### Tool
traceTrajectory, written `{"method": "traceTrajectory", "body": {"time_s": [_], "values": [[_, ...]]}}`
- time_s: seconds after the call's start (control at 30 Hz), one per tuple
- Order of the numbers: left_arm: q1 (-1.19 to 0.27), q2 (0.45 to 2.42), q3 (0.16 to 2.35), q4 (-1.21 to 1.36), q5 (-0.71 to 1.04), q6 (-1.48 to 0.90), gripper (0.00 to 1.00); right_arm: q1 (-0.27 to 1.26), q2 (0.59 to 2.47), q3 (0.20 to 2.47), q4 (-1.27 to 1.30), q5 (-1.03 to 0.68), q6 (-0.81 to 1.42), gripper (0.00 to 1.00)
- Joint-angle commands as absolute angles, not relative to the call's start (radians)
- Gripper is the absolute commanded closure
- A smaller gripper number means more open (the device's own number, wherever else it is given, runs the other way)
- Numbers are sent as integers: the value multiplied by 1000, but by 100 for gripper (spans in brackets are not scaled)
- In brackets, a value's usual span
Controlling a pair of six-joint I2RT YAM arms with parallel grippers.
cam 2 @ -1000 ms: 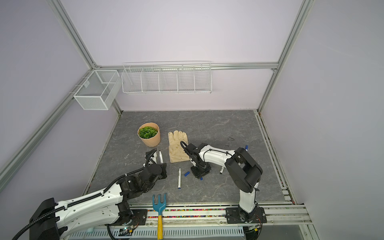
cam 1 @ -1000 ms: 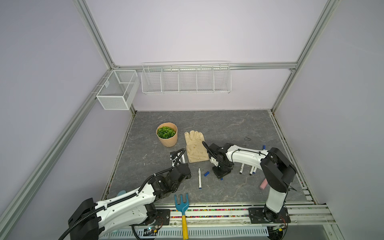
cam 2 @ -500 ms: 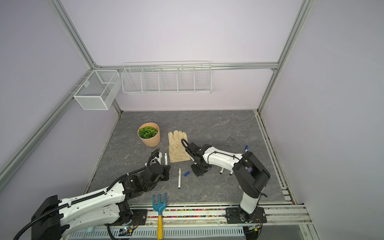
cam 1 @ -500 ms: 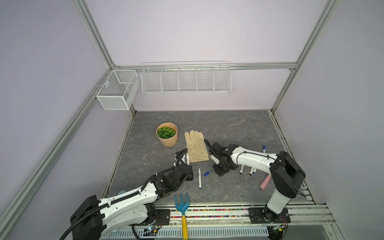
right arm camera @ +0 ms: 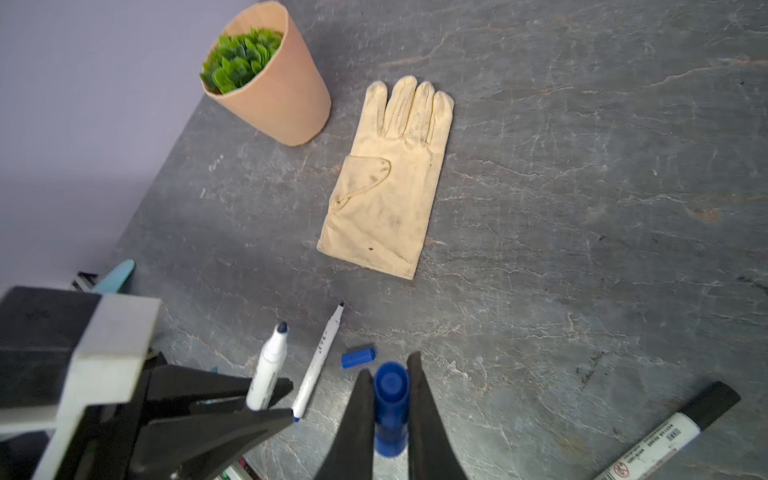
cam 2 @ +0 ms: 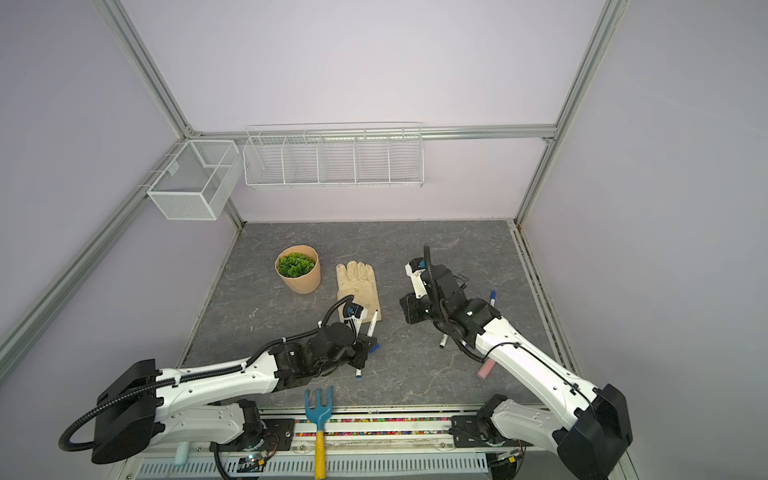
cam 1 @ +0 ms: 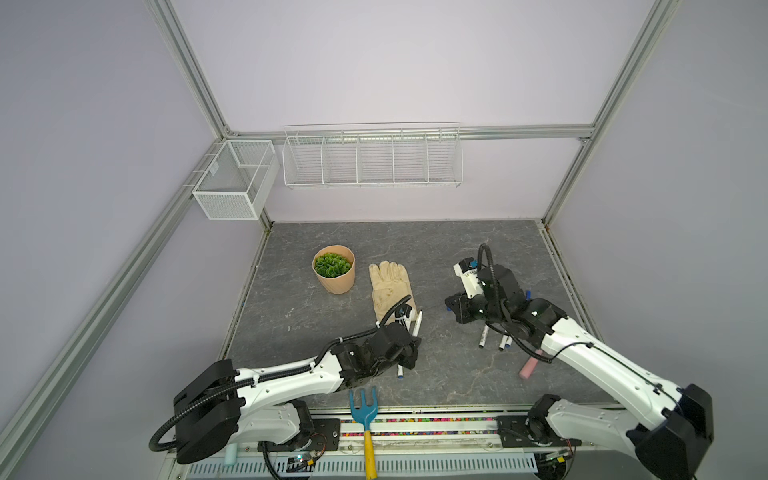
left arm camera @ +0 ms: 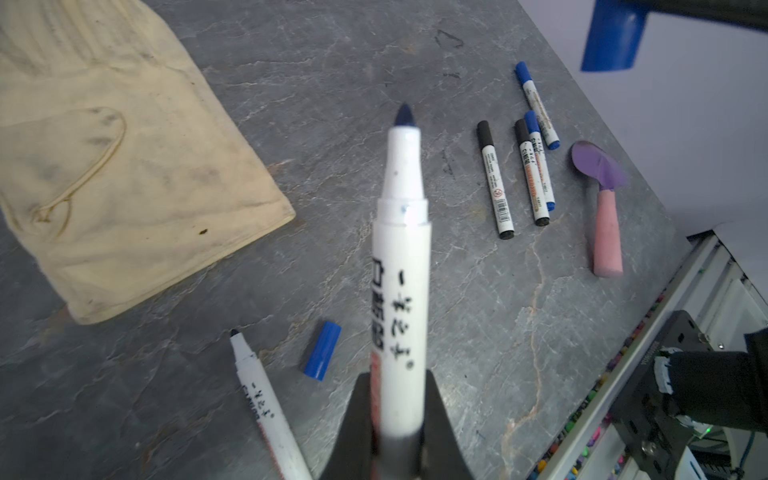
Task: Insert the pens into the pen caps
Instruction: 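Lift the blue cap with the right gripper toward the marker held by the left gripper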
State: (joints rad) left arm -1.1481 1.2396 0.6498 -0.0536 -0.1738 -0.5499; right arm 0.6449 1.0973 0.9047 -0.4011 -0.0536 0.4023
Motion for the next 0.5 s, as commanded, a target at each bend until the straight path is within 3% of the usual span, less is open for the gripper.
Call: {"method": "traceTrajectory", "body": {"time_s": [0.0, 0.47], "values": [[-1159, 1250, 684, -7, -136, -486, 100, 606, 1013, 824, -270, -108, 490, 94], [-1175, 1293, 727, 11, -83, -438, 100, 592, 1166, 921, -264, -376, 423, 94]]}}
